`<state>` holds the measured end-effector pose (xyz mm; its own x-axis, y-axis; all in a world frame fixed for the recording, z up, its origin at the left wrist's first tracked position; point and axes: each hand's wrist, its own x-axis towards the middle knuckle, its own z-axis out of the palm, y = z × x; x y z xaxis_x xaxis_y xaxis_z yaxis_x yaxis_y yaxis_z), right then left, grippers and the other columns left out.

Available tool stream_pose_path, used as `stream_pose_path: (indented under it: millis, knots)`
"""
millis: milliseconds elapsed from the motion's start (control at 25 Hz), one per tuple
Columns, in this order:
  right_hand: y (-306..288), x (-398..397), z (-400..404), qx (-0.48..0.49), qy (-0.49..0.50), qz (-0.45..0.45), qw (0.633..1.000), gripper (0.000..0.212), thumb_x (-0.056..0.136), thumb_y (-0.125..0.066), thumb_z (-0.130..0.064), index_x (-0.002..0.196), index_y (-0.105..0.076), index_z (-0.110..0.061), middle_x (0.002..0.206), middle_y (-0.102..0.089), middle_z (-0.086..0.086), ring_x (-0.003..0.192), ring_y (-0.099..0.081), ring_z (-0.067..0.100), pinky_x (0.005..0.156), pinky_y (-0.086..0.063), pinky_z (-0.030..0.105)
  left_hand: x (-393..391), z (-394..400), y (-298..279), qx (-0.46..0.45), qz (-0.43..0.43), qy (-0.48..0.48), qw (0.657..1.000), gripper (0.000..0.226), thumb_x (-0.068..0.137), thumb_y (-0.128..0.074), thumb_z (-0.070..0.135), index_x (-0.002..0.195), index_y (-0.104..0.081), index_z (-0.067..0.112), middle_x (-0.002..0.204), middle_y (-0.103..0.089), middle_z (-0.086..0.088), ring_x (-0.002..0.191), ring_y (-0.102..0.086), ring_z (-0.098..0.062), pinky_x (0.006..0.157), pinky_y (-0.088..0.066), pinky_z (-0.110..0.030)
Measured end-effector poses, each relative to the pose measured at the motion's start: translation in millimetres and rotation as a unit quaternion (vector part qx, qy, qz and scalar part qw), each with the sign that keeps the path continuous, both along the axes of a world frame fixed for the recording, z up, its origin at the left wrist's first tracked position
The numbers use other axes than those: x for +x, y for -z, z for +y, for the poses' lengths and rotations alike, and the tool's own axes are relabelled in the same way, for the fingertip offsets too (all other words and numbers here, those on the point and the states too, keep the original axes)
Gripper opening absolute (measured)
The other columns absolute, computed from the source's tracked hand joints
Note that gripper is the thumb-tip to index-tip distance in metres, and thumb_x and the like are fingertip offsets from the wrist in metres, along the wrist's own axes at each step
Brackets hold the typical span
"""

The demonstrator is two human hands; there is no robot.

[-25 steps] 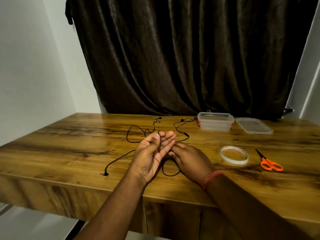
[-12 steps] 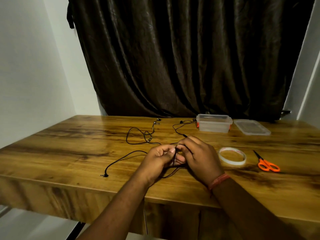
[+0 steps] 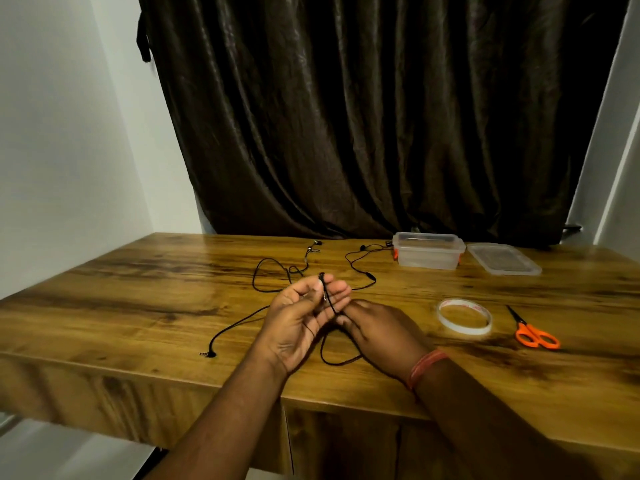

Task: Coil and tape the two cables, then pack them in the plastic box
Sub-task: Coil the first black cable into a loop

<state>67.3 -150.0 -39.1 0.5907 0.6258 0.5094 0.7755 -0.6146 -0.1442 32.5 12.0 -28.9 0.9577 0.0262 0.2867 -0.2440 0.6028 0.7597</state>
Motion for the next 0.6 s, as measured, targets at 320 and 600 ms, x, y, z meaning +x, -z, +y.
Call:
stream_pose_path:
  millis: [320, 600]
  knots:
    - [-5.1, -5.2, -8.1, 0.119, -0.062, -0.002, 0.991, 0.014, 0.098, -0.049, -0.034, 0.101, -0.062, -0.028, 0.097, -0.064, -0.010, 0.087, -0.059, 0.010, 0.071, -0.048, 0.030, 13.3, -4.7, 17.1, 0.190, -0.007, -0.058, 0.980, 0.015, 0.094, -0.059, 0.012, 0.100, -0.072, 0.007, 0.099, -0.072, -0.020, 0.098, -0.066, -0.034, 0.093, -0.050, -0.046]
    - [-13.1, -1.5, -18.6, 0.339, -0.041, 0.121, 0.932, 0.012, 0.090, -0.066, -0.011, 0.082, -0.073, -0.017, 0.080, -0.056, -0.007, 0.060, -0.056, 0.006, 0.051, -0.046, 0.020, 6.2, -12.7, 17.0, 0.255, -0.011, 0.020, 0.967, 0.019, 0.096, -0.052, 0.007, 0.090, -0.070, 0.005, 0.078, -0.067, -0.014, 0.080, -0.063, -0.026, 0.091, -0.051, -0.049]
